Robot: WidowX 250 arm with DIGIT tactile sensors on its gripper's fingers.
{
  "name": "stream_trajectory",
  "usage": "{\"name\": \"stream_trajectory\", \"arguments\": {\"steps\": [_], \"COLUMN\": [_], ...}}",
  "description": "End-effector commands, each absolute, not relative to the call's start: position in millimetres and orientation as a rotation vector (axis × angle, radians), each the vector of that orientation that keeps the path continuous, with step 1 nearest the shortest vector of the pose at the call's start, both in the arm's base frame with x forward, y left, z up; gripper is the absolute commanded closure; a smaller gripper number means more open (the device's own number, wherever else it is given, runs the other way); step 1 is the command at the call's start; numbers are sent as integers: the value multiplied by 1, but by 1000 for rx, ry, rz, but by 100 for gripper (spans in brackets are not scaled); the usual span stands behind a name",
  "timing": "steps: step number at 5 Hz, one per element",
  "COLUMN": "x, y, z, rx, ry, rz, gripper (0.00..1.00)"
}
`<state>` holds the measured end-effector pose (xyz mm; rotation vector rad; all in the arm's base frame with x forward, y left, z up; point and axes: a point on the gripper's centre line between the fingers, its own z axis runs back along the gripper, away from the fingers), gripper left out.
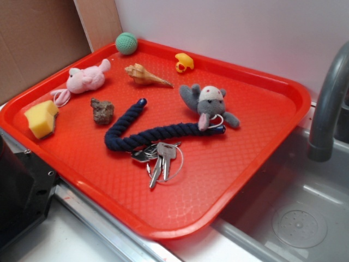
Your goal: Grab the pink bunny.
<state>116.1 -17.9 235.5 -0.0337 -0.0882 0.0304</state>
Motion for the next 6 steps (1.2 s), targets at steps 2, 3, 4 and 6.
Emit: {"name": "stream_trajectory", "arguments": {"steps": [2, 3, 4, 6], "x": [129, 145, 170, 204], "y": [8, 30, 53, 97], "z": [205, 181, 146, 55], "rx": [3, -9, 13, 83], "ry": [-121, -152, -139, -64], "rz": [-44, -141, -220, -270], "gripper": [0, 0, 0, 0]}}
